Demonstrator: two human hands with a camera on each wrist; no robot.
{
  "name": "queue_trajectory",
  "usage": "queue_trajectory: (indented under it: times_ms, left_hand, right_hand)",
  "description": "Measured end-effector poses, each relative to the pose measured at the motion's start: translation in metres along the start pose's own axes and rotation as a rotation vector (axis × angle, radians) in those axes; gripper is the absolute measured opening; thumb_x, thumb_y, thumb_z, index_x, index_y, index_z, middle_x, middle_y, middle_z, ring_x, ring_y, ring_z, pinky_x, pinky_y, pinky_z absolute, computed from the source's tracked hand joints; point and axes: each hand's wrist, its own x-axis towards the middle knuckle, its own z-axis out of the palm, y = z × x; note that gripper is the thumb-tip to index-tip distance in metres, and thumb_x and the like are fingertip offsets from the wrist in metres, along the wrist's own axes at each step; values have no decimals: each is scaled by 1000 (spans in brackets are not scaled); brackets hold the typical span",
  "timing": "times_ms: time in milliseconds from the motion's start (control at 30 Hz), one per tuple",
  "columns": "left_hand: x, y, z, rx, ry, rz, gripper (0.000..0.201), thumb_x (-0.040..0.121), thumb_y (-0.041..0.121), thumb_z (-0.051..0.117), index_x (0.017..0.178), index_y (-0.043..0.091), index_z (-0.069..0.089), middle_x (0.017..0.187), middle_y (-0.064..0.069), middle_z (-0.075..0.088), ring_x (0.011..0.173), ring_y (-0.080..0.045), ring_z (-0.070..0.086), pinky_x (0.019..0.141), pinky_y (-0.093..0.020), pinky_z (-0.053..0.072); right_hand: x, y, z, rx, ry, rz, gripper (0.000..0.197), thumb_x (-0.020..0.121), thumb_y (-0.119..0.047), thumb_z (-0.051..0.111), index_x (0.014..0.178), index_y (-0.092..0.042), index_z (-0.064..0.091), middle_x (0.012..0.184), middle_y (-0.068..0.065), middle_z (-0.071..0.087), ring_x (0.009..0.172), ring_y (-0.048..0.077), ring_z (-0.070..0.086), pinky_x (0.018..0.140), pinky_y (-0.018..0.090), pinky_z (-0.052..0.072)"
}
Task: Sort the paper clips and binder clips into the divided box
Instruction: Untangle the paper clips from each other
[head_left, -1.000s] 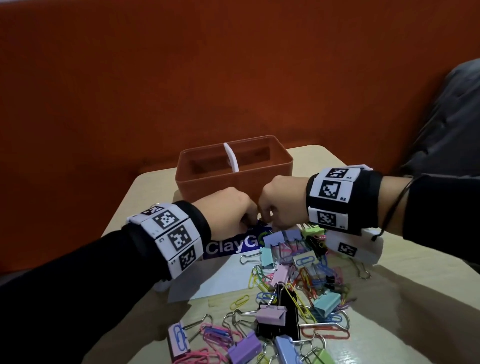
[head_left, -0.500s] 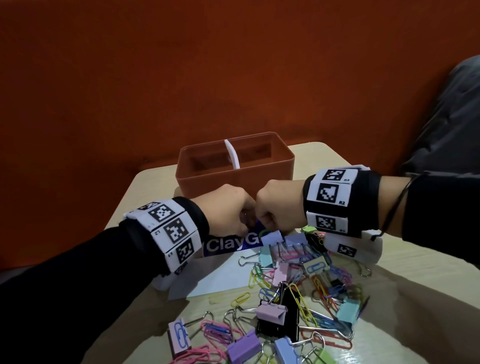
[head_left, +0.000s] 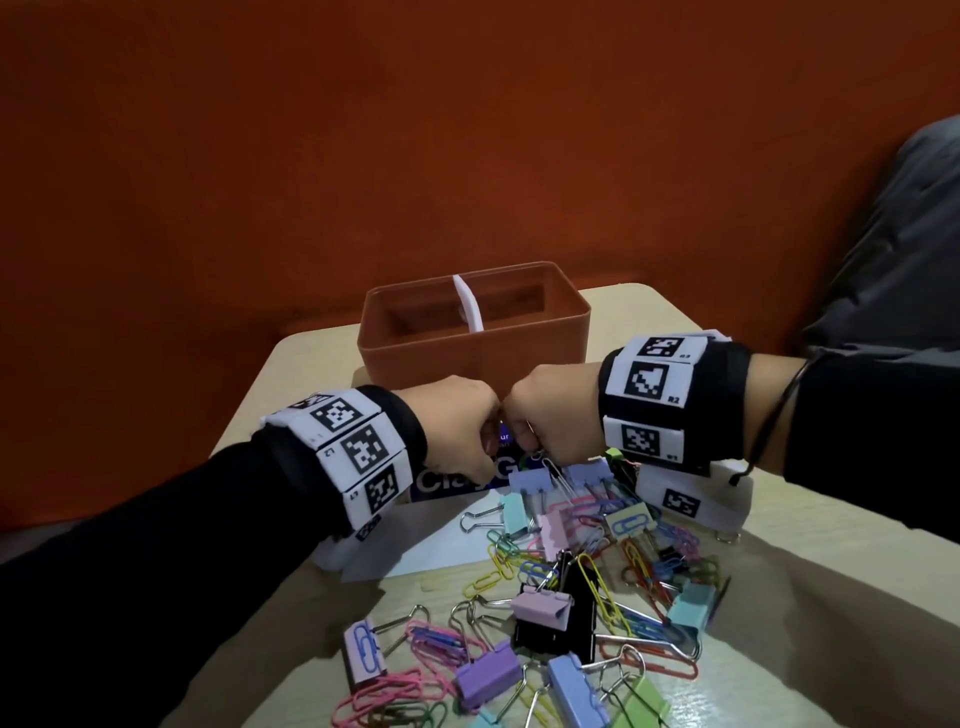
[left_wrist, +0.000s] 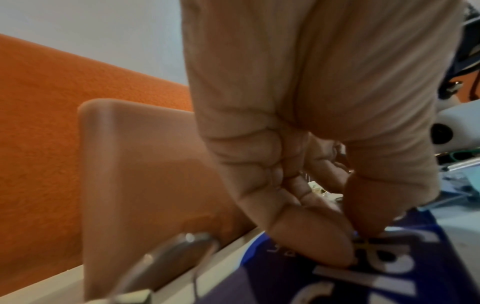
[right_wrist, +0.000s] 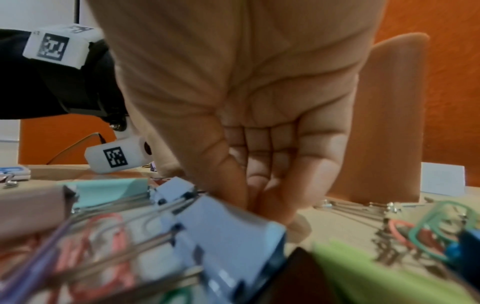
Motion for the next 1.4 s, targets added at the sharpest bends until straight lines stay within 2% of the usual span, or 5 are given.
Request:
queue_trajectory:
  times_ms: [200,600,867,1200,1400]
  left_hand:
    - [-4,-1,-3,16,4,20,5,79,22,66,76,17,65,70,5,60,65,-14,54,52,-22,41]
    - [-23,-42,-60,-227,691,-88,9,90,25,58,86,22,67,80,5,64,71,-12,61,62,-28,53]
    - [-22,-57,-40,-153,706,-168,28,90,30,62,117,25,62,90,9,59,85,-12,57,75,-30,49]
    - [-43,-21,-18,-61,467,-14,12,81,41,68,84,31,63,76,14,56,75,-6,56,57,-22,38]
    - [-42,-11,-7,-63,295,60,16,78,44,70,83,29,67,71,15,57,70,-3,54,61,-26,45]
  right_hand:
    - [-3,1,-7,-3,12,21,19,72,-2,68,87,-13,70,89,0,68,81,19,59,69,27,50]
    - [-6,2,-11,-58,-10,-46,10,80,-11,67,83,-20,64,82,-6,57,85,15,56,68,24,46]
    - [3,-3,-3,-105,-78,4,28,84,-9,61,111,-13,63,109,6,65,98,24,61,76,31,53]
    - [1,-1,-7,-109,-53,33,28,84,-6,59,110,-13,62,101,3,64,90,21,57,66,26,39]
    - [5,-4,-2,-169,-72,39,32,77,-7,64,109,-12,63,102,5,68,91,25,64,76,33,56]
